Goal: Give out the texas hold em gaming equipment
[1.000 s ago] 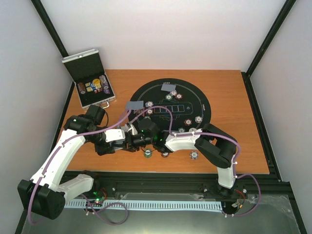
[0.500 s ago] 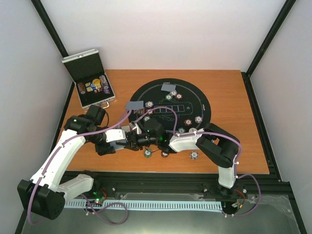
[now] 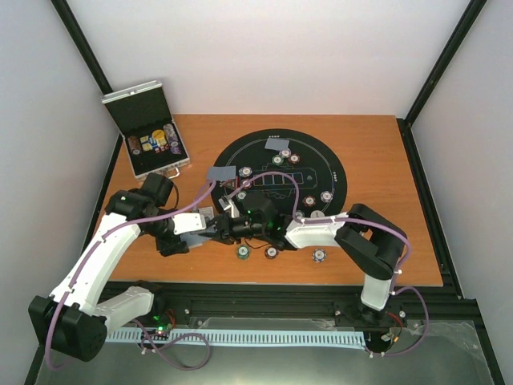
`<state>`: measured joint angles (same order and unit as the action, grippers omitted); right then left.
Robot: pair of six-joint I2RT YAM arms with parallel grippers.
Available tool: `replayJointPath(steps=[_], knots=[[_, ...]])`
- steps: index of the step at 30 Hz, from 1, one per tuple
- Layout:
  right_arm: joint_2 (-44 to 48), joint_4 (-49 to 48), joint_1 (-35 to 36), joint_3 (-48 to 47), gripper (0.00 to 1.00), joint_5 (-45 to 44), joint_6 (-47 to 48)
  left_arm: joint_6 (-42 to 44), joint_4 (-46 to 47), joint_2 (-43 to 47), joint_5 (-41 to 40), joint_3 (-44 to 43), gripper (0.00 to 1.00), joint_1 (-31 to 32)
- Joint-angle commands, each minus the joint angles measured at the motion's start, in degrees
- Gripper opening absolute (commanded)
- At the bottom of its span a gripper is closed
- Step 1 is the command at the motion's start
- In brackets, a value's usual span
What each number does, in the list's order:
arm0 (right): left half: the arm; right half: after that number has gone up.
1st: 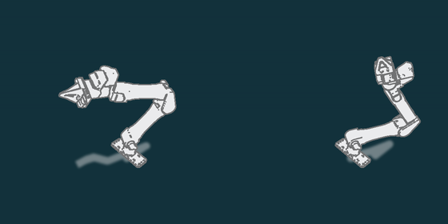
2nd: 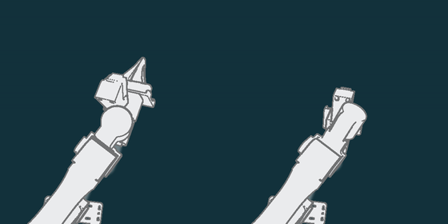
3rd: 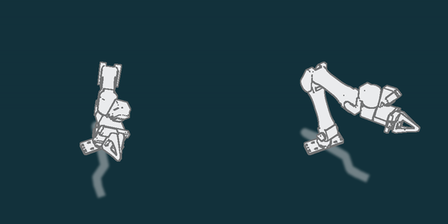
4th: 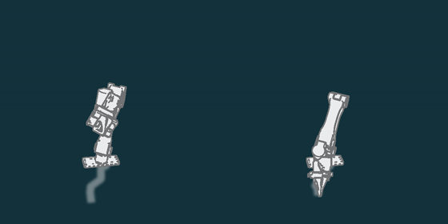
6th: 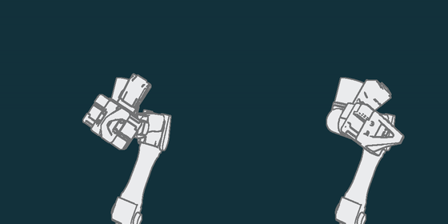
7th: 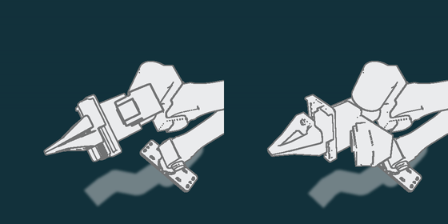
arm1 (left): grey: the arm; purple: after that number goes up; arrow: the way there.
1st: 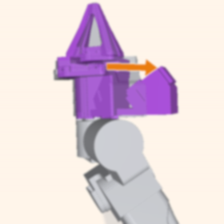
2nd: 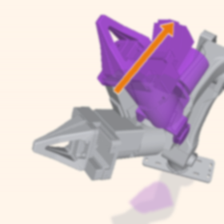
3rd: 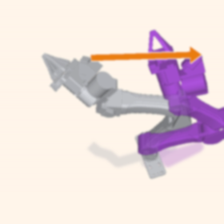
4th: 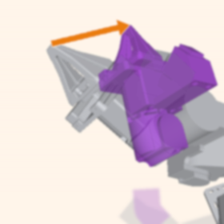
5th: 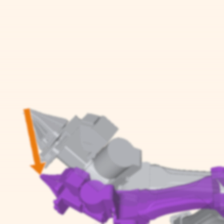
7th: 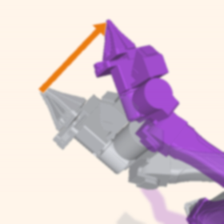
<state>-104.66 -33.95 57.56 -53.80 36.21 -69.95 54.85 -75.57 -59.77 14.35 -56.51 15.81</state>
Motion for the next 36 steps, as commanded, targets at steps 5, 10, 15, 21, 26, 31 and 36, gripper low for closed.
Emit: replayJointPath(steps=[5,10,15,21,26,31,36], knots=[[4.3,8.4,-1.5,2.1,0.25,-2.7,2.9,1.2,-0.4,1.4,0.6,-0.6,0.01,-0.2],[6.3,9.3,-1.7,2.0,0.03,-3.0,2.7,1.2,-0.1,1.2,0.8,-0.6,0.01,-0.2],[9.0,11.6,-2.9,1.9,0.03,-3.0,3.5,1.3,0.2,1.1,0.5,-0.1,0.01,-0.2],[13.7,18.1,-9.7,2.3,0.03,-0.7,7.8,1.5,0.4,1.2,0.4,0.1,0.01,-0.1],[13.0,28.0,-21.2,-3.1,0.03,3.4,15.8,1.3,0.4,1.1,0.6,0.1,0.01,-0.2],[2.3,36.8,-32.4,-14.3,0.03,7.4,23.7,1.3,0.0,0.9,0.8,-0.3,0.01,-0.2],[-13.8,43.9,-40.6,-32.5,0.03,11.2,26.7,1.1,-0.4,0.6,0.8,-0.9,0.01,-0.2]])
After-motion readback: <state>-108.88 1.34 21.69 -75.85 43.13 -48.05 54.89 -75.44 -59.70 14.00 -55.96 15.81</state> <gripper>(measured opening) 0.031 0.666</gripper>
